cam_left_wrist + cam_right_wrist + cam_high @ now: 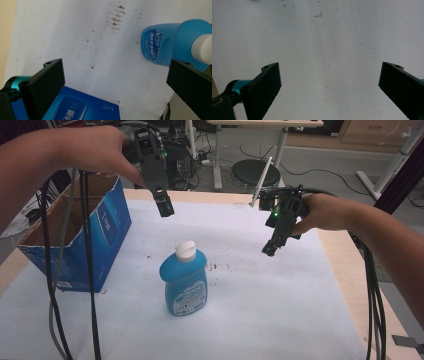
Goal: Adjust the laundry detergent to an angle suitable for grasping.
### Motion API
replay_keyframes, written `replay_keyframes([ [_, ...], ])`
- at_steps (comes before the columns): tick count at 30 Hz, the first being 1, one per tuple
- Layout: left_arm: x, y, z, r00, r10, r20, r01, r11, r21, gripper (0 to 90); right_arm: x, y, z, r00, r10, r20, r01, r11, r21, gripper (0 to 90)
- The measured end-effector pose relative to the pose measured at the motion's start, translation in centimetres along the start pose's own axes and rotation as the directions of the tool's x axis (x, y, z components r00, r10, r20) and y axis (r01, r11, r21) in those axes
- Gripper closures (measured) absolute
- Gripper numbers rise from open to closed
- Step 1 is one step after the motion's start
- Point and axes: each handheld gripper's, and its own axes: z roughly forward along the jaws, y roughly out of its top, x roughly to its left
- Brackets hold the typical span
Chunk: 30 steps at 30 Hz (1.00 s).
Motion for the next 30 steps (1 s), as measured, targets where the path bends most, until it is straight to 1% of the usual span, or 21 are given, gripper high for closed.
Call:
replay_keyframes([
  [5, -0.03, -0.08, -0.1, 1.0, -0.003, -0.001, 0.003, 1.0, -0.003, 1.7, 0.0, -0.06, -0.14, 1.0, 0.005, 0.002, -0.005, 1.0, -0.005, 3.4],
  [6, -0.11, -0.16, -0.17, 1.0, -0.005, -0.002, 0.005, 1.0, -0.005, 1.7, -0.05, -0.08, -0.14, 1.0, -0.004, 0.003, 0.004, 1.0, -0.012, 3.4],
  [7, -0.12, -0.19, -0.2, 1.0, -0.007, -0.002, 0.007, 1.0, -0.006, 1.7, 0.06, -0.1, -0.26, 1.0, 0.007, 0.005, -0.007, 1.0, -0.002, 3.4],
  [9, -0.07, -0.19, -0.2, 1.0, -0.009, -0.004, 0.009, 0.9999, -0.009, 1.7, -0.02, -0.15, -0.27, 1.0, -0.004, 0.006, 0.004, 1.0, -0.012, 3.4],
  [11, 0.01, -0.13, -0.16, 0.9999, -0.011, -0.004, 0.011, 0.9999, -0.007, 1.7, 0.09, -0.19, -0.34, 1.0, 0.005, 0.004, -0.005, 1.0, -0.005, 3.4],
  [12, -0.01, -0.08, -0.11, 0.9999, -0.013, -0.006, 0.013, 0.9999, -0.007, 1.7, 0.06, -0.2, -0.28, 1.0, -0.006, 0.004, 0.006, 1.0, -0.01, 3.4],
  [14, -0.12, -0.03, -0.19, 0.9999, -0.014, -0.01, 0.014, 0.9998, -0.012, 1.7, 0.18, -0.13, -0.3, 1.0, -0.006, 0.005, 0.006, 1.0, -0.002, 3.4],
  [15, -0.16, -0.07, -0.27, 0.9998, -0.017, -0.006, 0.017, 0.9997, -0.019, 1.7, 0.2, -0.12, -0.31, 1.0, -0.004, 0.005, 0.004, 1.0, -0.008, 3.4],
  [16, -0.11, -0.11, -0.37, 0.9999, -0.012, -0.009, 0.012, 0.9996, -0.024, 1.7, 0.2, -0.1, -0.32, 1.0, -0.005, 0.005, 0.005, 1.0, -0.011, 3.4],
  [19, -0.15, -0.28, -0.48, 0.9997, -0.024, -0.01, 0.024, 0.9994, -0.025, 1.7, 0.15, -0.07, -0.26, 0.9999, -0.011, 0.003, 0.011, 1.0, -0.007, 3.4],
  [22, -0.11, -0.31, -0.52, 0.9997, -0.023, -0.01, 0.022, 0.9995, -0.023, 1.7, 0.23, -0.07, -0.31, 1.0, -0.007, 0.005, 0.007, 1.0, -0.005, 3.4],
  [23, -0.03, -0.36, -0.49, 0.9996, -0.026, -0.01, 0.026, 0.9993, -0.026, 1.7, 0.17, -0.16, -0.46, 0.9998, -0.017, 0.013, 0.018, 1.0, -0.02, 3.4],
  [24, -0.06, -0.4, -0.45, 0.9995, -0.027, -0.016, 0.027, 0.9993, -0.026, 1.7, 0.27, -0.19, -0.5, 0.9999, -0.008, 0.009, 0.008, 1.0, -0.011, 3.4],
  [26, -0.14, -0.41, -0.47, 0.9995, -0.026, -0.017, 0.025, 0.9994, -0.025, 1.7, 0.44, -0.22, -0.53, 0.9999, -0.01, 0.013, 0.01, 1.0, -0.002, 3.4],
  [29, -0.31, -0.41, -0.52, 0.9995, -0.028, -0.017, 0.027, 0.9992, -0.031, 1.7, 0.57, -0.23, -0.6, 0.9998, -0.009, 0.016, 0.009, 1.0, 0.001, 3.4],
  [30, -0.38, -0.35, -0.6, 0.9995, -0.031, -0.011, 0.03, 0.999, -0.033, 1.7, 0.69, -0.27, -0.8, 0.9996, -0.015, 0.024, 0.015, 1.0, -0.005, 3.4],
])
